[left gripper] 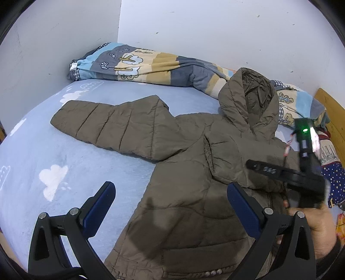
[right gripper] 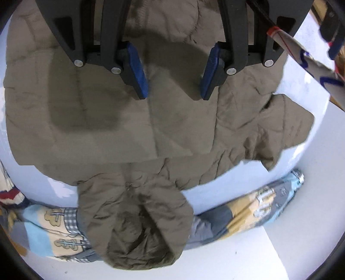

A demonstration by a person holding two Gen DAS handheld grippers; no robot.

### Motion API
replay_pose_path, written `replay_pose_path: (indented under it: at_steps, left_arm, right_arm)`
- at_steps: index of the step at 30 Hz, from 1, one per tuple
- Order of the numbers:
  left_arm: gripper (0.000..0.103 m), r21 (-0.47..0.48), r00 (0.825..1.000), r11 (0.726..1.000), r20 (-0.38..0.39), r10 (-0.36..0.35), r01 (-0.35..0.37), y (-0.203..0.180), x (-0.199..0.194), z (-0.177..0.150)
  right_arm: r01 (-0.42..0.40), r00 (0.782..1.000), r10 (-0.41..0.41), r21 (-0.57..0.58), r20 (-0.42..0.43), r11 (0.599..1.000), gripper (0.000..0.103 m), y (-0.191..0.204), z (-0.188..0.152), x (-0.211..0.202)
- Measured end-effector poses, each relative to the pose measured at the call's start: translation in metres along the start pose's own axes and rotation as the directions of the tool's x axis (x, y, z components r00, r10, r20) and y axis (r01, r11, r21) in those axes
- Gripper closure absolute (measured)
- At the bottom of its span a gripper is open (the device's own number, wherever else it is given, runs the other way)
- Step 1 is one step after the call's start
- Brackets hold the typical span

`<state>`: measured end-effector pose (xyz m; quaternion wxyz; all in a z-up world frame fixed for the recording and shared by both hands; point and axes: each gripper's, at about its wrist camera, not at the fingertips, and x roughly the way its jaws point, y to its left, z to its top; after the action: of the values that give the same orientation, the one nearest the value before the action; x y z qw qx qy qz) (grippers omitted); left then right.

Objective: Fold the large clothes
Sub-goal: 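Open the right gripper to release the sleeve and withdraw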

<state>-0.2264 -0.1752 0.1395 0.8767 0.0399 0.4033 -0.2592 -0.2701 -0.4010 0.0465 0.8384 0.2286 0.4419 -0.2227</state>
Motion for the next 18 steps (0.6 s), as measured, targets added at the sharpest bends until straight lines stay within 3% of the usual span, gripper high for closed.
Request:
replay_pose_path:
  at_steps: [5,10,18]
  left_arm:
    - [0.000,0.002,1.000,1.000,-0.002,-0.001,0.001,0.000,0.000,0.001]
    - [0.000,-0.002,1.000,1.000,0.000,-0.001,0.001,0.000,-0.001,0.001]
    - [0.000,0.012,1.000,1.000,-0.003,0.006,-0.006,-0.002,-0.001,-0.002]
  right_arm:
    - [-0.007,0.999,0.008,0.021,-0.040,1.000,0.047,-0.003,0.003,0.016]
    - [-0.080,0.997,0.080,0.047,0.002,0.996,0.047,-0.013,-0.001,-0.024]
    - [0.020,1.000,-0.019,0.052,-0.010,0.998,0.047,-0.059,-0.025,-0.059]
